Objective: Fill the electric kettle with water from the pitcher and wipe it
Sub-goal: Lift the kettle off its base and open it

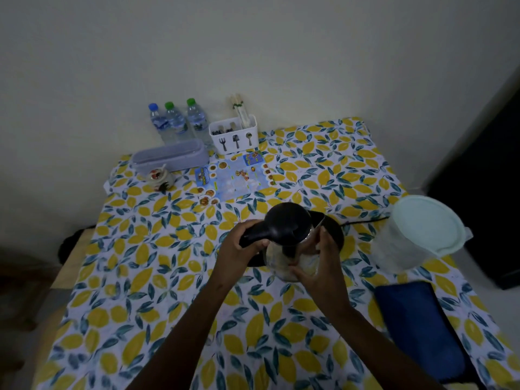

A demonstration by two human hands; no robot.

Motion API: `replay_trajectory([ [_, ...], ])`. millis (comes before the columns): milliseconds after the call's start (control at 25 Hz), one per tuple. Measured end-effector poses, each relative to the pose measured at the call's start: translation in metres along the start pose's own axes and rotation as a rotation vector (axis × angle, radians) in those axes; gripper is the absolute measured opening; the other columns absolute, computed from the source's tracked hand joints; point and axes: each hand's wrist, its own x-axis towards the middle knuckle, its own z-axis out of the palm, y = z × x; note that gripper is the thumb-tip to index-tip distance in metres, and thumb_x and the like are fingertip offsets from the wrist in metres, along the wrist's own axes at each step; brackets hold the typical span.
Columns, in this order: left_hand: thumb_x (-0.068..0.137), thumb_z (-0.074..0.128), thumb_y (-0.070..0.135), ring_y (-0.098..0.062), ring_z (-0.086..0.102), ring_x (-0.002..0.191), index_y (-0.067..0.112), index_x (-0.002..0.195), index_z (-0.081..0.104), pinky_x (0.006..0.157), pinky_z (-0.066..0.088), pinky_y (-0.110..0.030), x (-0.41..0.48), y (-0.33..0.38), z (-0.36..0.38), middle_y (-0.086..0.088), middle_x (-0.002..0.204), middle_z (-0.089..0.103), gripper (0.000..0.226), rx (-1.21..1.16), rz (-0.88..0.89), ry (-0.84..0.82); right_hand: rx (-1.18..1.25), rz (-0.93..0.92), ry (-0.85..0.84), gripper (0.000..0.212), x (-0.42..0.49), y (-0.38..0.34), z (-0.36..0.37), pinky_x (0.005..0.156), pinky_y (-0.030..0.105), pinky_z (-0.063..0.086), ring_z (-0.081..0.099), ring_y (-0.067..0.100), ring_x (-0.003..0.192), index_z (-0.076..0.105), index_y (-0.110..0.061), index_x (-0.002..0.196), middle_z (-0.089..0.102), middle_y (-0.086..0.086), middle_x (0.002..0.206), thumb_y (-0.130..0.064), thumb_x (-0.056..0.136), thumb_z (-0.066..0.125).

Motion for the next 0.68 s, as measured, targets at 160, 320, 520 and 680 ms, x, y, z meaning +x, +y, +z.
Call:
replay_trajectory([
  [160,0.084,0.067,0.043,0.005,0.057,0.104,0.052,0.112,0.055,0.083,0.048,-0.017,-0.042,-0.023,-0.038,0.029,0.113,0.059,0.032,0.029,-0.028,-0.053,0.095,0.036,-0.095,0.108,-0.04,-0.019,0.031,0.104,0.024,0.039,0.027,0.0,0.138,0.005,-0.031,0.152,0.019,-0.002,0.159,-0.043,0.073,0.078],
  [320,0.083,0.071,0.041,0.003,0.056,0.107,0.044,0.115,0.057,0.088,0.046,-0.024,-0.068,-0.05,-0.065,0.016,0.118,0.06,0.035,0.035,-0.074,-0.102,0.165,0.1,-0.144,0.111,-0.07,-0.026,0.057,0.091,0.015,0.044,0.049,0.004,0.122,0.009,-0.039,0.15,0.035,-0.001,0.147,-0.043,0.067,0.083],
  [520,0.084,0.072,0.033,0.004,0.056,0.107,0.034,0.118,0.06,0.089,0.045,-0.025,-0.081,-0.068,-0.078,0.014,0.119,0.061,0.036,0.041,-0.074,-0.152,0.152,0.101,-0.121,0.105,-0.089,-0.035,0.071,0.081,0.003,0.041,0.049,-0.014,0.109,0.018,-0.052,0.142,0.043,-0.035,0.126,-0.055,0.059,0.082],
  [680,0.087,0.067,0.038,0.004,0.053,0.104,0.03,0.115,0.059,0.087,0.041,-0.022,-0.083,-0.067,-0.076,0.009,0.113,0.058,0.03,0.132,0.009,-0.165,0.065,0.065,-0.114,0.108,-0.092,-0.033,0.071,0.1,0.004,0.031,0.025,-0.022,0.128,0.009,-0.055,0.143,0.019,-0.047,0.141,-0.062,0.06,0.078],
])
